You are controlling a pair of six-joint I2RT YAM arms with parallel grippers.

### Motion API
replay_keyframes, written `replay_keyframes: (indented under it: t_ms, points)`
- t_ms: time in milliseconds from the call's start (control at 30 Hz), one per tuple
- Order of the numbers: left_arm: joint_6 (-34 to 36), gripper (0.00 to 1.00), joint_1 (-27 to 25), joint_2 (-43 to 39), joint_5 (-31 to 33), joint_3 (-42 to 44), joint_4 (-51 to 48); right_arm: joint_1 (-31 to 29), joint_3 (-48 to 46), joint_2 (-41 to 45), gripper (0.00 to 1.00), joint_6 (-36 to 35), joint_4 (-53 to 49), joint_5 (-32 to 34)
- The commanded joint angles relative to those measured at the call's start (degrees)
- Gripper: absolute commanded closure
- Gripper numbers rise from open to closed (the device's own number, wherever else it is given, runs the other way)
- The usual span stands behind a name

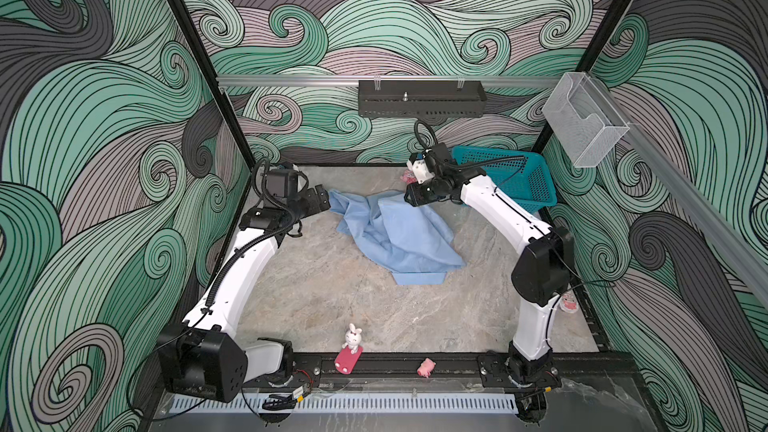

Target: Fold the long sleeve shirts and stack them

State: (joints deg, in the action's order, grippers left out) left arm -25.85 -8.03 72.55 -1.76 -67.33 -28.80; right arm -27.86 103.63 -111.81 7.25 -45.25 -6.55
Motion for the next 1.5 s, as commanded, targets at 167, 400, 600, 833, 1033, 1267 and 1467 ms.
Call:
replay_keyframes:
  t_ms: [167,400,600,833,1033,1267,1467]
  points:
    - [0.7,0.09,-2.3,1.5,-4.6,-0.5,-3.5,0.5,-5.6,13.1,0.14,11.1,-3.5,18.8]
    - [0.8,0.09,-8.1,5.9,-8.8,-1.5,-2.0,-3.1,-24.8,26.1,0.15,18.5,3.4,10.5]
    - [-2.8,0.09,-10.3,14.2,-12.2,-4.2,2.3,-9.6,-37.7,28.4,0.16,24.0,12.7,2.7]
    - [-4.3,0.07,-10.3,28.4,-10.1,-14.6,-7.8,-12.0,-40.8,18.0,0.14,26.1,19.8,-0.6]
    - [-5.5,0.26,-9.7,33.4,-10.4,-14.7,-6.4,-8.6,-38.7,10.9,0.18,25.5,20.8,2.1]
    - [-5.7,0.71,-7.9,34.8,-8.6,-11.9,-8.1,-2.5,-32.9,4.3,0.32,24.4,16.0,6.7]
    - [-6.7,1.00,-7.5,25.6,-8.8,-1.6,-5.9,-0.9,-25.3,0.8,0.38,22.2,12.3,7.8]
